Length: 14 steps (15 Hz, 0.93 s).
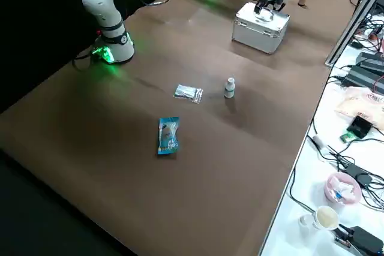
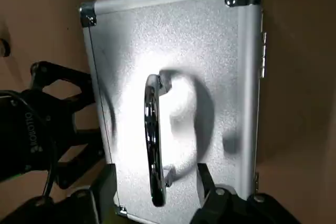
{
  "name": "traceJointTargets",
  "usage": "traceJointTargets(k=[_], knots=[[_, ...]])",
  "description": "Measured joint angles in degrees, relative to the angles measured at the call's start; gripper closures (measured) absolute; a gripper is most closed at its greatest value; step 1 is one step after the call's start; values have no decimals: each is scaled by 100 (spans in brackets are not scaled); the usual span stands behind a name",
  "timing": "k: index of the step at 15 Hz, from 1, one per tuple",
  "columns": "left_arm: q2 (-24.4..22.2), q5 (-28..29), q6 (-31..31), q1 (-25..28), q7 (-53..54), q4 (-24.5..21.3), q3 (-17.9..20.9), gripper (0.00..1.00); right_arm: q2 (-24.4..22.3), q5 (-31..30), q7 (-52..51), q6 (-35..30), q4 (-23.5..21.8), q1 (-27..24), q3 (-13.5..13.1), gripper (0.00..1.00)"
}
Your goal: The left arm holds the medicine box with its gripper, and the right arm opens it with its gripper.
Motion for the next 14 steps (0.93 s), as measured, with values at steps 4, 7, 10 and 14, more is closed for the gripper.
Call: traceJointTargets(k=[4, 7, 10, 14], knots=[[-1, 3, -38, -2, -47, 3, 12, 70, 46, 0, 1, 262, 4, 1, 1, 30], [-1, 3, -38, -3, -53, 3, 12, 70, 88, 0, 2, 295, 4, 2, 1, 30], [-1, 4, -38, -6, -69, 4, 14, 70, 89, 1, 2, 298, 18, 2, 1, 39], [-1, 9, -39, -9, -122, 4, 15, 70, 89, 1, 2, 300, 31, 2, 0, 41]])
